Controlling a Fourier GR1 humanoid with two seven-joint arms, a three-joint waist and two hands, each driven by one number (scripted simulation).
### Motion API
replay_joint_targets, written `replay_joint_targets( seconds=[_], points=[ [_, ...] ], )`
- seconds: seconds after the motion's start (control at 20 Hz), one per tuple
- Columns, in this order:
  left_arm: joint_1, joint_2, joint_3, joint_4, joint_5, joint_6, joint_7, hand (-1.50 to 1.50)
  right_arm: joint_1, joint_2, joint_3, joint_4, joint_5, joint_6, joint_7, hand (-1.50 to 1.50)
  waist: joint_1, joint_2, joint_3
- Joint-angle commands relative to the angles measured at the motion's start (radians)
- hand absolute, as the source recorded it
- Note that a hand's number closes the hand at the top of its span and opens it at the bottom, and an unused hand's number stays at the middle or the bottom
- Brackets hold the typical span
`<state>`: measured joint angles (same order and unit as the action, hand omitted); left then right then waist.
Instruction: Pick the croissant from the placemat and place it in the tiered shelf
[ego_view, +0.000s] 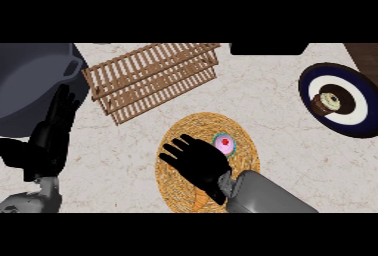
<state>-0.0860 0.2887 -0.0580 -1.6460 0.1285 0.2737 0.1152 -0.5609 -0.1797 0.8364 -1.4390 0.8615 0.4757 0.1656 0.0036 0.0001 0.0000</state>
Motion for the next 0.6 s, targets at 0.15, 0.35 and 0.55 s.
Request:
replay_joint_targets(
  seconds=[0.15, 0.35, 0.55],
  points=[
    [0.015, 0.005, 0.046, -0.071, -0.010, -0.041, 0.066, 0.00, 0.092, 0.066, -0.017, 0.024, 0.117, -0.024, -0.070, -1.50, 0.000, -0.001, 0.000],
    [0.004, -0.011, 0.066, -0.025, -0.030, -0.063, 0.049, 0.00, 0.094, 0.072, -0.068, 0.119, 0.179, -0.055, -0.152, -1.50, 0.000, 0.000, 0.000],
    [0.029, -0.059, 0.056, 0.001, -0.044, -0.063, -0.005, 0.00, 0.098, 0.104, -0.077, 0.161, 0.210, 0.004, -0.144, 1.50, -0.001, 0.000, 0.000]
  ],
)
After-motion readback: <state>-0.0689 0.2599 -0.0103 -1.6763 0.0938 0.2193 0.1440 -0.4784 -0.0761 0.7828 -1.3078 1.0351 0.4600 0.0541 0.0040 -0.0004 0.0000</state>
